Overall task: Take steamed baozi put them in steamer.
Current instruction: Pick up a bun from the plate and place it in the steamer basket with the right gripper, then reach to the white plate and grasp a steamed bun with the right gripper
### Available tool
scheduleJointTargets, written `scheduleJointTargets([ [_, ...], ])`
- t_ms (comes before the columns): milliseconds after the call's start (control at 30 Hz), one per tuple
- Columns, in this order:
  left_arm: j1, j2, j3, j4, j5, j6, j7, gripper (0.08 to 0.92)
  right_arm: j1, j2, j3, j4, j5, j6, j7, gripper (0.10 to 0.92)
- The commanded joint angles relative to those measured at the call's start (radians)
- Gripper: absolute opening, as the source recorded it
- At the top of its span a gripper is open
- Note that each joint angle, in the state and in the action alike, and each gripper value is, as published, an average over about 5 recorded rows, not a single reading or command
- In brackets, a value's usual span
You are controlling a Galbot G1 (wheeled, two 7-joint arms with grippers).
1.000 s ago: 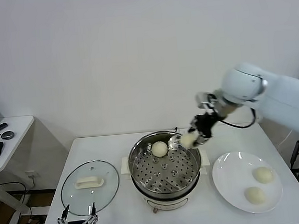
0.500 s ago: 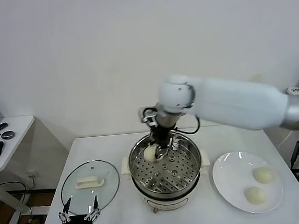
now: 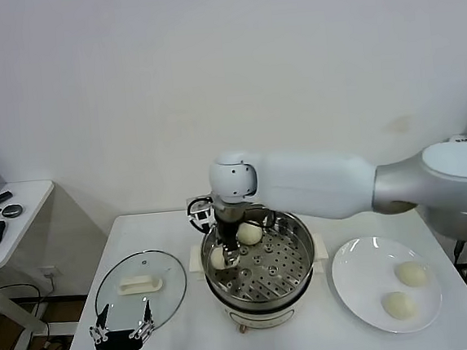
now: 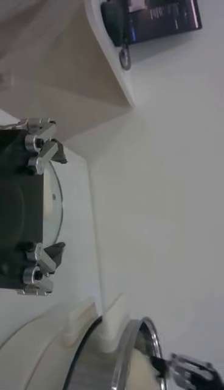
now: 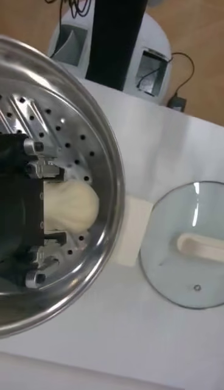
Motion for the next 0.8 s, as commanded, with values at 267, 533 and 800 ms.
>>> scheduleJointTargets([
  [267, -0.007, 0.002, -0.002, 0.000, -0.008, 0.003, 0.003, 0.823, -0.023, 0.038, -0.010, -0.048, -0.015, -0.007, 0.008, 0.585],
  [533, -0.011, -0.002, -0.004, -0.008, -0.013, 0.013, 0.011, 0.823, 0.054, -0.114, 0.069, 0.075, -0.020, -0.004, -0.025, 0.792],
  [800, -0.018, 0.003, -0.001, -0.015, -0.019, 0.025, 0.020, 0.823, 0.208, -0.505, 0.167, 0.304, -0.028, 0.049, -0.122, 0.823],
])
